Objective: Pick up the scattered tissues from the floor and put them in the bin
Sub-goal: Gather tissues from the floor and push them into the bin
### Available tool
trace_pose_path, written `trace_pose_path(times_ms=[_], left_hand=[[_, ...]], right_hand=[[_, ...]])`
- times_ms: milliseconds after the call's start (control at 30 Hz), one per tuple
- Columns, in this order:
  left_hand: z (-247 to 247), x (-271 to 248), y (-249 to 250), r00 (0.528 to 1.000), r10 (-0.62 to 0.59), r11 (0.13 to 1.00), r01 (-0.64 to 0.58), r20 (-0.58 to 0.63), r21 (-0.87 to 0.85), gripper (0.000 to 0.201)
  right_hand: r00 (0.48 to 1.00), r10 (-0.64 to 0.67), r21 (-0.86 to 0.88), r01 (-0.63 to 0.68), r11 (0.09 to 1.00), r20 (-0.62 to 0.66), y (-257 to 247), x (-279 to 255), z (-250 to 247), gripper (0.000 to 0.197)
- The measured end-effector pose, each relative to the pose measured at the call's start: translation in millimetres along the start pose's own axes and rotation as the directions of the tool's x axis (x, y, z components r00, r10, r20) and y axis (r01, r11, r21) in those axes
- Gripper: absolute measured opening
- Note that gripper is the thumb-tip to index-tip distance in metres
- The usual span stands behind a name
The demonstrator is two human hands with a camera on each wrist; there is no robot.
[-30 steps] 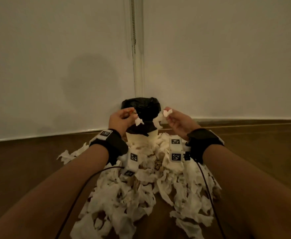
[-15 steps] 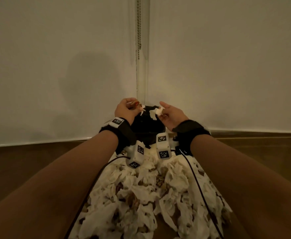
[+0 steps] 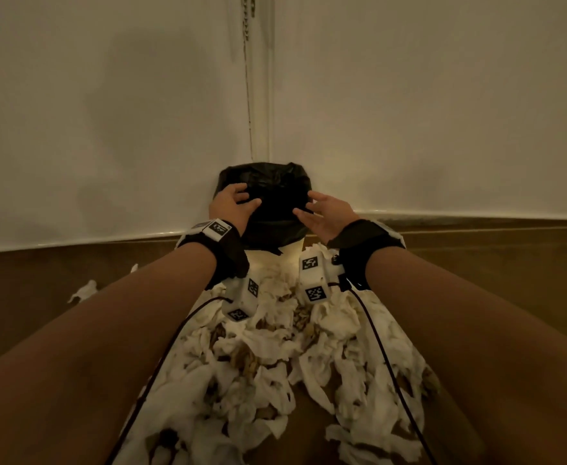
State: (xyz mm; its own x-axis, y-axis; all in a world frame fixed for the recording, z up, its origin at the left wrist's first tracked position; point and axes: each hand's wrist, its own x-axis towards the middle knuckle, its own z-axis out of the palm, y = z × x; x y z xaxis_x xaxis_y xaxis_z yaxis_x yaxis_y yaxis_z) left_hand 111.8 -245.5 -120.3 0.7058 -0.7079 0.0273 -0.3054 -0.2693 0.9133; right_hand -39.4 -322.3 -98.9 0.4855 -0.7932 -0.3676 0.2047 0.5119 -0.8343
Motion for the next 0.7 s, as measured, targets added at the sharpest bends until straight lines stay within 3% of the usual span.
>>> trace_pose_path(times_ms=[233, 400, 467, 600, 700], left_hand=[[1.3, -63.7, -12.9, 0.994, 0.036, 0.995, -0.026, 0.108, -0.092, 0.024], [9.0, -121.7, -48.1, 0.975, -0.098, 0.995, 0.097, 0.198, 0.013, 0.027], [12.1, -142.7, -63.7, 0.961, -0.129, 0.987, 0.1, 0.246, 0.13, 0.03], [12.5, -174.4, -93.5, 0.915, -0.118, 0.864, -0.096, 0.385, 0.495, 0.03], [18.5, -191.2, -112.2, 0.828, -0.173, 0.7, -0.277, 0.533, 0.658, 0.03]], right_hand=[[0.993, 0.043, 0.01, -0.042, 0.999, -0.113, 30.5, -46.8, -45.3, 0.031], [0.974, 0.095, -0.183, -0.133, 0.974, -0.205, 88.1, -78.5, -80.2, 0.03], [0.967, 0.089, -0.306, -0.163, 0.938, -0.24, 111.3, -85.7, -90.9, 0.027], [0.962, 0.082, -0.528, -0.213, 0.822, -0.261, 145.2, -92.4, -105.3, 0.023], [0.964, 0.012, -0.717, -0.206, 0.666, -0.266, 156.0, -96.9, -109.9, 0.022]])
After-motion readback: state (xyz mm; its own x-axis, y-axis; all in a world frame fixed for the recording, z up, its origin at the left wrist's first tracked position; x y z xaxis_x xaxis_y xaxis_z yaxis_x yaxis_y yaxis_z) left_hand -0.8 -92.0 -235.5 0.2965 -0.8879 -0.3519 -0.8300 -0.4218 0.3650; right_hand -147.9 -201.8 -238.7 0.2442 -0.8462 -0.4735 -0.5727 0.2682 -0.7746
